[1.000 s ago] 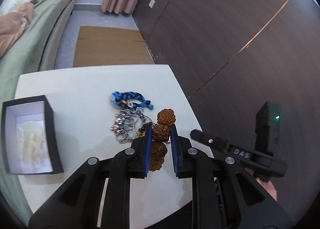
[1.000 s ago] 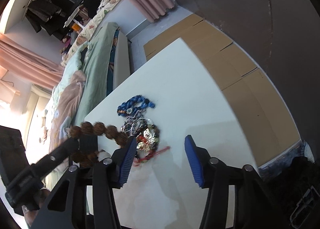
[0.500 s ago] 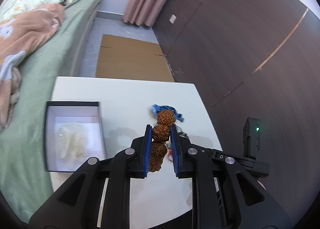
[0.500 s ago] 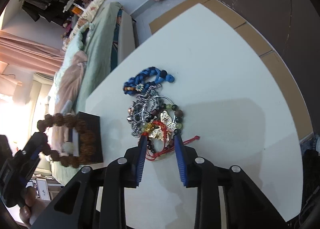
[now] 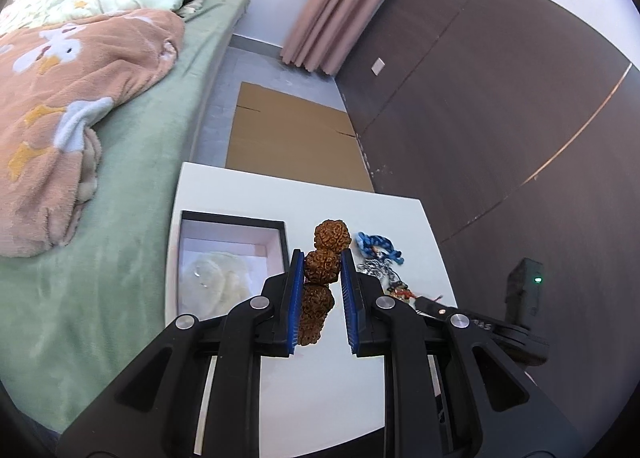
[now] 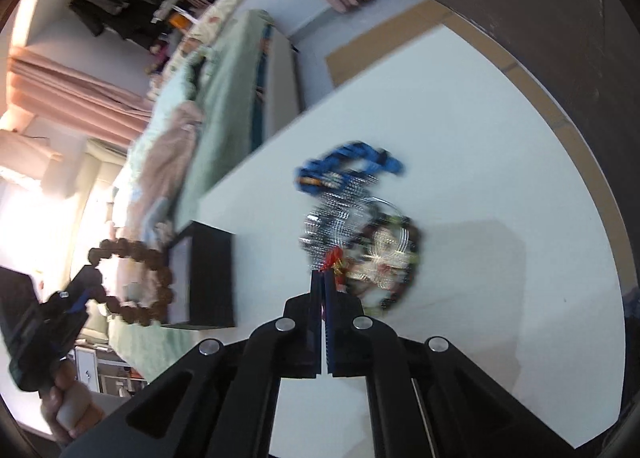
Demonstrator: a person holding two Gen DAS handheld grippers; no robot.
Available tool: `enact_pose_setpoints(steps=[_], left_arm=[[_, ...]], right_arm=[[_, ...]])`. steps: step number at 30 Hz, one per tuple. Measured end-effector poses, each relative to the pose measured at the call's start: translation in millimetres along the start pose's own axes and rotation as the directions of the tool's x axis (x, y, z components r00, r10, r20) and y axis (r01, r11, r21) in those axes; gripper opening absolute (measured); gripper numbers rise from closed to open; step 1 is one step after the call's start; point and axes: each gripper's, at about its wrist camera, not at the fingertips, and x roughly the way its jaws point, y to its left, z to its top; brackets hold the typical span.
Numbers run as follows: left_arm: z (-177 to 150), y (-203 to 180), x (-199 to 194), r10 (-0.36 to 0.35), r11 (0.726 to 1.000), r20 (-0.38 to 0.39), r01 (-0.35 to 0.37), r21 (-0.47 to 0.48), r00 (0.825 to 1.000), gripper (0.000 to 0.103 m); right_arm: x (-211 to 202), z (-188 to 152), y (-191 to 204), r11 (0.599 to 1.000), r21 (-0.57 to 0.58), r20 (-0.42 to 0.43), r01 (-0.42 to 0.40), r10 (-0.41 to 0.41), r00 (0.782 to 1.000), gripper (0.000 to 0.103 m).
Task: Organize jewelry
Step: 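Carry the brown bead bracelet into the black box and open the left tool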
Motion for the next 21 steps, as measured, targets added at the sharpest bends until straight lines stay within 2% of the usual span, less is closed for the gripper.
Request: enact_pose_setpoints(steps=[4, 6, 7, 8, 10, 13, 15, 17, 21], left_arm=[[4.5, 14.6, 1.7, -0.004, 0.999, 0.002, 0.004, -0.039, 1.0, 0.019], [5.7, 21.3, 6.5, 0.023, 0.999, -0.011, -0.023, -0.049, 1.0, 0.019], [6.6, 27.0, 9.6, 0.041, 0.997, -0.023, -0.042, -0.063, 0.999, 0.023], [6.3, 30.6, 10.1, 0.046, 0.996, -0.026, -0.048, -0.076, 0.999, 0.04], [6.3, 39.4, 5.7, 0.054, 0.994, -0.001, -0.054, -0.095, 0.999, 0.053], [7.5, 50.6, -3.0, 0.07, 0.993, 0.023, -0.067, -0.101, 0.997, 0.053], [8.0, 60.4, -8.6, 0.083, 0.99, 0.032, -0.079, -0.114, 0.996, 0.06], [7.0, 69.8, -16.8, 0.109, 0.987, 0.054, -0.101, -0.128, 0.993, 0.076], [3.5, 86.3, -28.8, 0.144, 0.981, 0.07, -0.133, -0.14, 0.987, 0.082]], right_arm=[[-9.3, 2.5, 25.2, 0.998, -0.06, 0.025, 0.004, -0.003, 1.0, 0.001], [-11.1, 4.7, 38.7, 0.997, -0.081, 0.031, -0.008, 0.011, 0.999, 0.001], [-11.3, 5.3, 43.8, 0.996, -0.088, 0.032, -0.012, 0.015, 0.999, 0.001], [-10.9, 6.3, 51.2, 0.995, -0.098, 0.031, -0.02, 0.023, 0.999, 0.001], [-8.6, 6.7, 65.0, 0.992, -0.122, 0.027, -0.029, 0.032, 0.999, 0.001], [-4.0, 6.7, 87.4, 0.986, -0.161, 0.011, -0.051, 0.054, 0.998, 0.001], [-0.3, 6.6, 100.5, 0.981, -0.182, 0.004, -0.063, 0.065, 0.998, 0.001], [5.3, 6.6, 116.6, 0.976, -0.203, -0.011, -0.084, 0.084, 0.996, 0.001], [19.9, 3.5, 148.1, 0.963, -0.244, -0.047, -0.117, 0.108, 0.993, 0.001]])
